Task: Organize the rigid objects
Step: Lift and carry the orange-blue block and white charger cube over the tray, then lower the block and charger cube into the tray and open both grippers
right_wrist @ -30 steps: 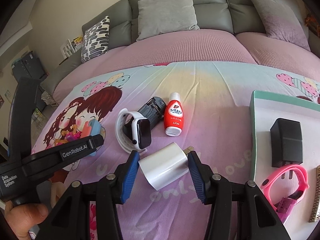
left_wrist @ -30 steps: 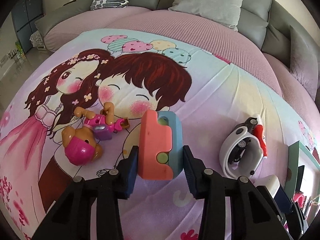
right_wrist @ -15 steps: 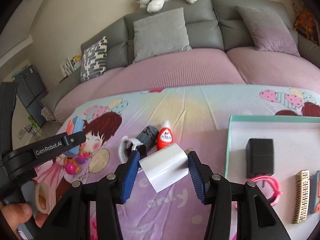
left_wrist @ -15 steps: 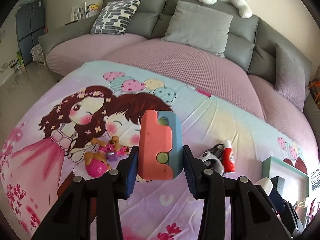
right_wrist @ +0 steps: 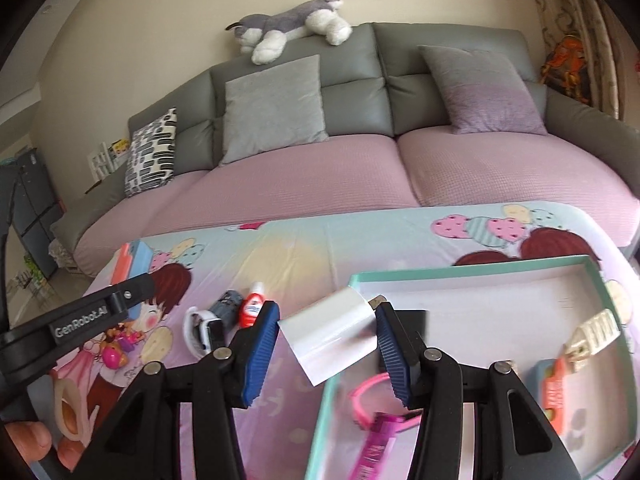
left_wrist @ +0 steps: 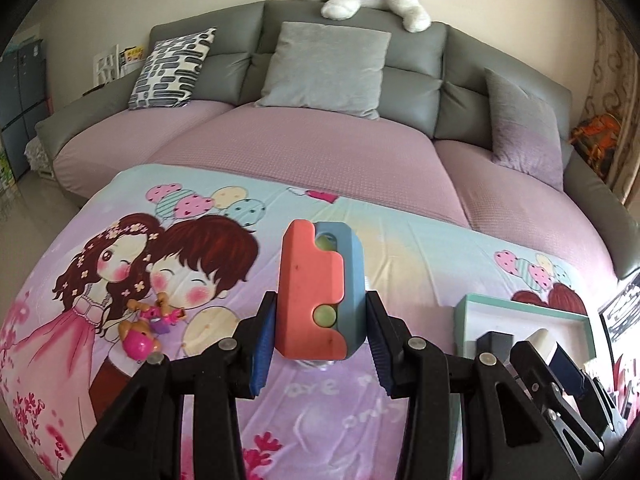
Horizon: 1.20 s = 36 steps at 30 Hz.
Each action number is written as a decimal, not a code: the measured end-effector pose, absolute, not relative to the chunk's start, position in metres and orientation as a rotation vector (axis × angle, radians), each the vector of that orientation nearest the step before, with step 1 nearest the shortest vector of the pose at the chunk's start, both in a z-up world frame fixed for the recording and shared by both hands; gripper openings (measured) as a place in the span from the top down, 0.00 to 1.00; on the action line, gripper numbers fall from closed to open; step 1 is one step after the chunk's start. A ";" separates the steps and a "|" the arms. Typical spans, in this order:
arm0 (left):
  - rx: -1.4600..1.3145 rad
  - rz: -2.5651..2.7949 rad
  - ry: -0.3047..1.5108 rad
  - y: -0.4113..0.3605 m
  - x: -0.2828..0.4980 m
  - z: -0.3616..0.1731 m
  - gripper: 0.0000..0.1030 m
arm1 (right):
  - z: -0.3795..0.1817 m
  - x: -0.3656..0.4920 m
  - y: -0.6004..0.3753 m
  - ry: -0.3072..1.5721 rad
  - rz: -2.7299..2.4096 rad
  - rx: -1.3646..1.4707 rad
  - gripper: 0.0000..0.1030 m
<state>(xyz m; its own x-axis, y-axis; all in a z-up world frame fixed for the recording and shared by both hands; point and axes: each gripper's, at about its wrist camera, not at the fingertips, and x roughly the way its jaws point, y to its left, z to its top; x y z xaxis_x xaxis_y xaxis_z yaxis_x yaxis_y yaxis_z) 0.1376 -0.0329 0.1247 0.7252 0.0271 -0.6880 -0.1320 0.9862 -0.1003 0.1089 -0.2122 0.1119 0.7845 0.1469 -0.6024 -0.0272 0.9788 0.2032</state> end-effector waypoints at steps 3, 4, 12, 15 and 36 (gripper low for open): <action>-0.128 0.050 0.754 -0.053 0.136 0.127 0.57 | 0.108 0.108 -0.232 0.686 0.059 0.220 0.49; -0.121 0.037 0.754 -0.059 0.136 0.127 0.57 | 0.107 0.108 -0.238 0.690 0.044 0.225 0.49; -0.039 -0.106 0.814 -0.129 0.140 0.109 0.57 | 0.100 0.099 -0.301 0.711 -0.149 0.205 0.49; -0.014 -0.156 0.832 -0.151 0.139 0.103 0.57 | 0.095 0.095 -0.326 0.726 -0.210 0.233 0.49; 0.122 -0.309 0.905 -0.239 0.126 0.070 0.57 | 0.091 0.088 -0.359 0.736 -0.239 0.291 0.48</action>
<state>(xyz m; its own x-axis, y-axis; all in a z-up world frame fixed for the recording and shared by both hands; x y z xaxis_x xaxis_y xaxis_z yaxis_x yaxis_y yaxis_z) 0.1262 -0.2388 0.0704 0.5775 -0.2120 -0.7884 0.3144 0.9490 -0.0248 0.0879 -0.3591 0.0905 0.7175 -0.1113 -0.6876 0.3137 0.9330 0.1763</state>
